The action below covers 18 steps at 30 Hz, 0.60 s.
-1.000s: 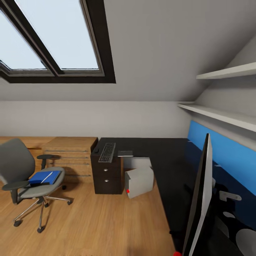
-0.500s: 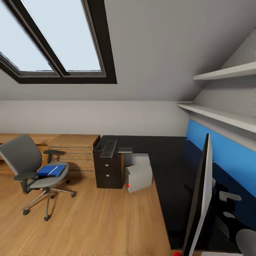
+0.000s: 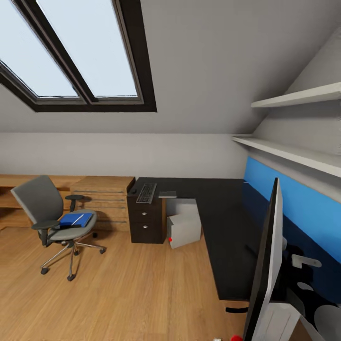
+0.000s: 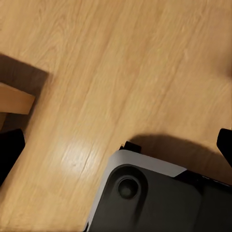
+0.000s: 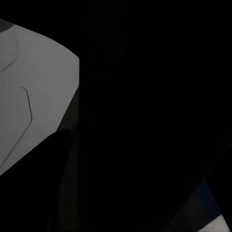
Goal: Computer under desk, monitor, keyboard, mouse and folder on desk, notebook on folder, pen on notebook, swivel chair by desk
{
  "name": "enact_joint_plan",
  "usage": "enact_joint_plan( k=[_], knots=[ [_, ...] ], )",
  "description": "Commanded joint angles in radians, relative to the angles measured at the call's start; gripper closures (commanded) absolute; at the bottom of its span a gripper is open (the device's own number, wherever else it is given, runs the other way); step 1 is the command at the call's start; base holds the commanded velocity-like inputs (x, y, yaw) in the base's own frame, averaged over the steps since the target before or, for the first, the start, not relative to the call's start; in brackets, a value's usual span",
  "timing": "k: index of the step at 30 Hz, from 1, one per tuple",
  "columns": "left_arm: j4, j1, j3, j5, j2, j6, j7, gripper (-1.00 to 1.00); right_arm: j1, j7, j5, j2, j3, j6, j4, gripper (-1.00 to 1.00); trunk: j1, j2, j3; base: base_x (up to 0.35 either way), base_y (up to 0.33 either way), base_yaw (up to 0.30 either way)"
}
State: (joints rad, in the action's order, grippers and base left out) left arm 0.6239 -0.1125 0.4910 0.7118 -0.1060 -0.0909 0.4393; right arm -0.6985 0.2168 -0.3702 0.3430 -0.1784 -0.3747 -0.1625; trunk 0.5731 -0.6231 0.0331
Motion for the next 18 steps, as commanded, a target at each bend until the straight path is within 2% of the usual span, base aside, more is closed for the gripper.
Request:
enact_joint_plan(
  k=[1,6,9,18],
  knots=[
    [0.001,0.000,0.007,0.012,-0.002,-0.006,0.007,-1.00,-0.001,0.005,-0.014,0.000,-0.015,-0.003,0.001,1.00,0.000,-0.002,0.002,-0.114,0.000,0.000],
    [0.000,0.001,0.003,0.015,-0.008,-0.007,0.008,-1.00,-0.001,0.005,-0.014,0.000,-0.015,-0.003,0.001,1.00,0.000,-0.002,0.002,-0.046,0.000,0.000],
    [-0.004,0.000,-0.011,0.016,-0.009,-0.007,0.009,-1.00,-0.001,0.006,-0.013,0.001,-0.015,-0.003,0.001,1.00,0.000,-0.002,0.002,0.003,-0.026,0.000],
    [-0.065,0.001,-0.021,0.017,-0.008,-0.022,0.009,-1.00,-0.001,0.007,-0.014,0.001,-0.013,0.001,0.001,1.00,0.000,-0.002,0.002,0.038,-0.232,0.000]
  ],
)
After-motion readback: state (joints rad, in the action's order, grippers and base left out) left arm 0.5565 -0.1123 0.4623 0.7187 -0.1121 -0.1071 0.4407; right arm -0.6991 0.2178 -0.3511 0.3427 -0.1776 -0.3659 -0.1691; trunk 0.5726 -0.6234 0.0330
